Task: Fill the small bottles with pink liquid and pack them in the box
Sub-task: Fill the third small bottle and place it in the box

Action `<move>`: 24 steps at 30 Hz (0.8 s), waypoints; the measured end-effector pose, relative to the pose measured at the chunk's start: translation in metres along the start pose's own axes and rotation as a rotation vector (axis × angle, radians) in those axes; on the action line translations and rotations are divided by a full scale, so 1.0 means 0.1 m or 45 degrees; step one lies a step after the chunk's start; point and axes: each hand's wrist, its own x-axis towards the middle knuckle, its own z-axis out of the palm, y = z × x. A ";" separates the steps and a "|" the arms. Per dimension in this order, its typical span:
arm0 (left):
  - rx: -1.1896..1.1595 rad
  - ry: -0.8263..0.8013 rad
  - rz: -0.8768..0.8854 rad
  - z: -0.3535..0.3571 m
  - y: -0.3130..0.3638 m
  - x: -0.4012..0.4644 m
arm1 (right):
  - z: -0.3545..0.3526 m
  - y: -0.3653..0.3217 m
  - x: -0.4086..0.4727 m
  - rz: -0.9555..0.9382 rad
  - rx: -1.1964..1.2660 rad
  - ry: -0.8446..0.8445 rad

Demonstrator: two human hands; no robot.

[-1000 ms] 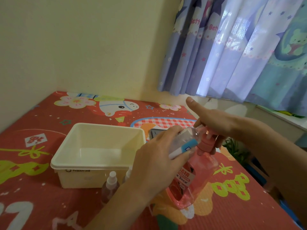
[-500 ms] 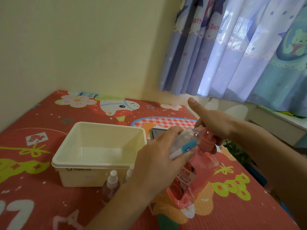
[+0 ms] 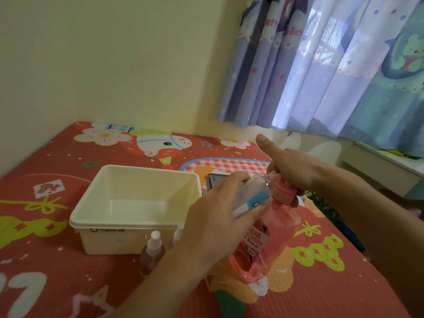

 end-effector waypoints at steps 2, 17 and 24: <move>0.004 -0.022 -0.011 0.00 0.00 -0.01 | 0.05 0.00 -0.01 -0.016 0.010 0.030; -0.067 -0.052 -0.027 0.03 0.00 -0.02 | 0.04 0.00 0.00 -0.002 0.029 0.014; -0.104 -0.030 -0.035 0.03 0.02 -0.01 | -0.09 -0.04 -0.01 0.098 0.066 -0.122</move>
